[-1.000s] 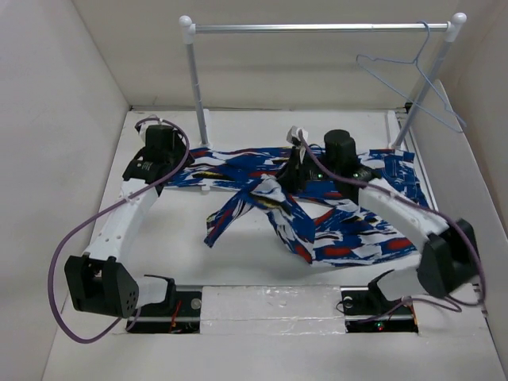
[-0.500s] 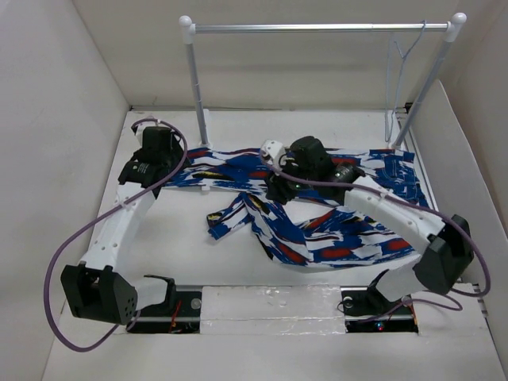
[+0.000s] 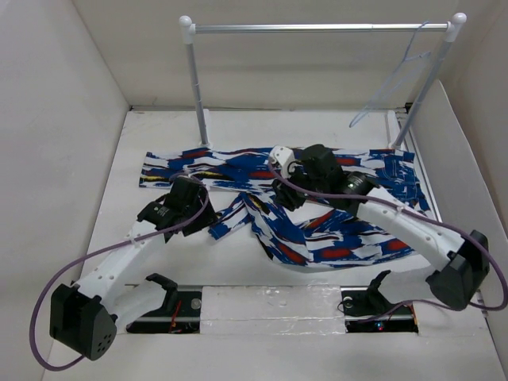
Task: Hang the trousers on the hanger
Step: Fold the trousers
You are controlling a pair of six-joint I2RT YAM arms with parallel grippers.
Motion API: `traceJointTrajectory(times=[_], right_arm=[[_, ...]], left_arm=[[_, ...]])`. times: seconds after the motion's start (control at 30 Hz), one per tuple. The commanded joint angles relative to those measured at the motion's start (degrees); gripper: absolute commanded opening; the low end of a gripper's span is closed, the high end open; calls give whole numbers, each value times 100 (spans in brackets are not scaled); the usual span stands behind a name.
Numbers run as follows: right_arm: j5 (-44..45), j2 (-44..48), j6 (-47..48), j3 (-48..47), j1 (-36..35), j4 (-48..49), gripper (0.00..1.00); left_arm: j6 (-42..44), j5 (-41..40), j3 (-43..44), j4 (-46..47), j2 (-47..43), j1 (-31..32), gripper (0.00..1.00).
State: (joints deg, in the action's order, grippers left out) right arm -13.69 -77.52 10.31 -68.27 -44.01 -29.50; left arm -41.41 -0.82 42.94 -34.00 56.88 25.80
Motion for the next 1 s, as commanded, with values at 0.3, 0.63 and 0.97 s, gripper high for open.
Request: traceJointTrajectory(times=[0.3,0.63,0.97], right_arm=[[-538,1159,-152,1043,639,163,44],[-538,1494,-257,1492,744,243,44],[-722,1362,-204,1246,1218,67,44]], left_arm=[[-359,-296,-295,806,1193,-5,55],[-324,-209,-233,851,1475,-5,20],[-114,389,-207,465,1404,-5,35]])
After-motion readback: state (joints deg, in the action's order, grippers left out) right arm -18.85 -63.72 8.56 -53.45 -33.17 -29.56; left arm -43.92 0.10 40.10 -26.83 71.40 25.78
